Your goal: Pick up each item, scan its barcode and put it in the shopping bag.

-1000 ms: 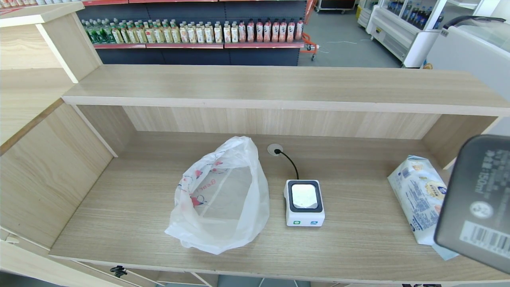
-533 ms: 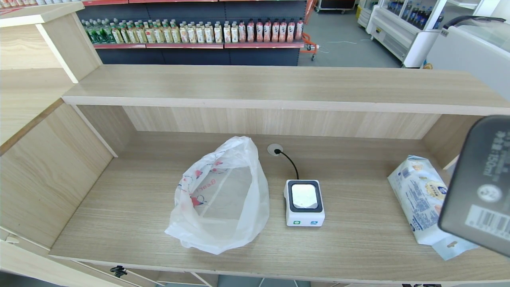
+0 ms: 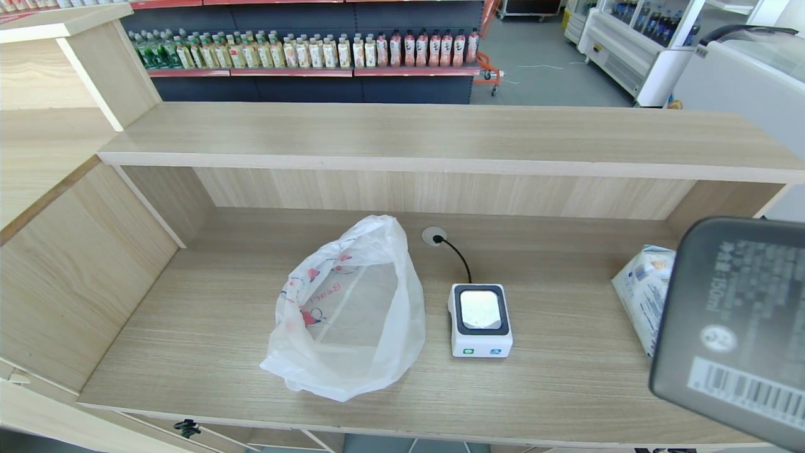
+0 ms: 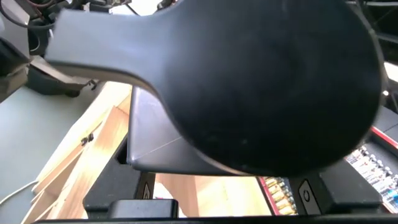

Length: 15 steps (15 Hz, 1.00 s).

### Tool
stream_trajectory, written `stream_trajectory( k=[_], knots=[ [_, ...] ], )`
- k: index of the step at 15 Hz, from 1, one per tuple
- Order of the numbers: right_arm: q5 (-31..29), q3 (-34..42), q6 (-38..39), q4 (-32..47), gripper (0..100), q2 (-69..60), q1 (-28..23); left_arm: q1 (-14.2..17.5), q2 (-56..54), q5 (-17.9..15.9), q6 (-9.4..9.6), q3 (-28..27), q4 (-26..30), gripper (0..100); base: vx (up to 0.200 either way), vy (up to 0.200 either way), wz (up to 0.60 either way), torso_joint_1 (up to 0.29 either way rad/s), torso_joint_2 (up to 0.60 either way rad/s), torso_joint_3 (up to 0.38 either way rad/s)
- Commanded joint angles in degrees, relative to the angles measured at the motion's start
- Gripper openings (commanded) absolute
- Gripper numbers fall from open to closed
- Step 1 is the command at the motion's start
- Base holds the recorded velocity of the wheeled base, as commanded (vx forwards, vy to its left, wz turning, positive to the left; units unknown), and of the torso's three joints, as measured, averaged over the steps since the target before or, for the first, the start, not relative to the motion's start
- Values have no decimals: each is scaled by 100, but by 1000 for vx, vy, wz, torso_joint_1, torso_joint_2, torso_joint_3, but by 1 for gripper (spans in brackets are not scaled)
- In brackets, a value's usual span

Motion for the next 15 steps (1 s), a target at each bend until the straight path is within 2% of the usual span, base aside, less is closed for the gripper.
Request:
stream_trajectory(
  k=[1, 2, 3, 5, 6, 8, 10, 13, 15],
  knots=[
    [-10, -37, -2, -4, 0, 250, 6, 0, -2, 0, -1, 1, 0, 100, 0, 0, 0, 0, 0, 0],
    [-37, -37, 6, -4, 0, 329, 6, 0, -2, 0, -1, 1, 0, 100, 0, 0, 0, 0, 0, 0],
    [-441, -55, 112, 13, 0, 399, 6, 0, -2, 0, -1, 1, 0, 100, 0, 0, 0, 0, 0, 0],
    [-1953, -371, 1035, 215, 0, 646, 6, 0, -2, 0, -1, 1, 0, 100, 0, 0, 0, 0, 0, 0],
    [-2463, -582, 1448, 163, 0, 892, -3, 0, -2, 0, -1, 1, 0, 100, 0, 0, 0, 0, 0, 0],
    [-2788, -793, 2300, -13, 0, 1129, -38, -8, -2, 0, -1, 1, 0, 100, 0, 0, 0, 0, 0, 0],
    [-3675, -802, 3566, -13, 0, 1164, -109, 0, -2, 0, -1, 1, 0, 100, 0, 0, 0, 0, 0, 0],
    [-4563, -749, 5271, 66, 0, 1217, -293, 0, -2, 0, -1, 1, 0, 100, 0, 0, 0, 0, 0, 0],
    [-4757, -565, 6185, 242, 0, 1164, -601, 0, -2, 0, -1, 1, 0, 100, 0, 0, 0, 0, 0, 0]
  ],
)
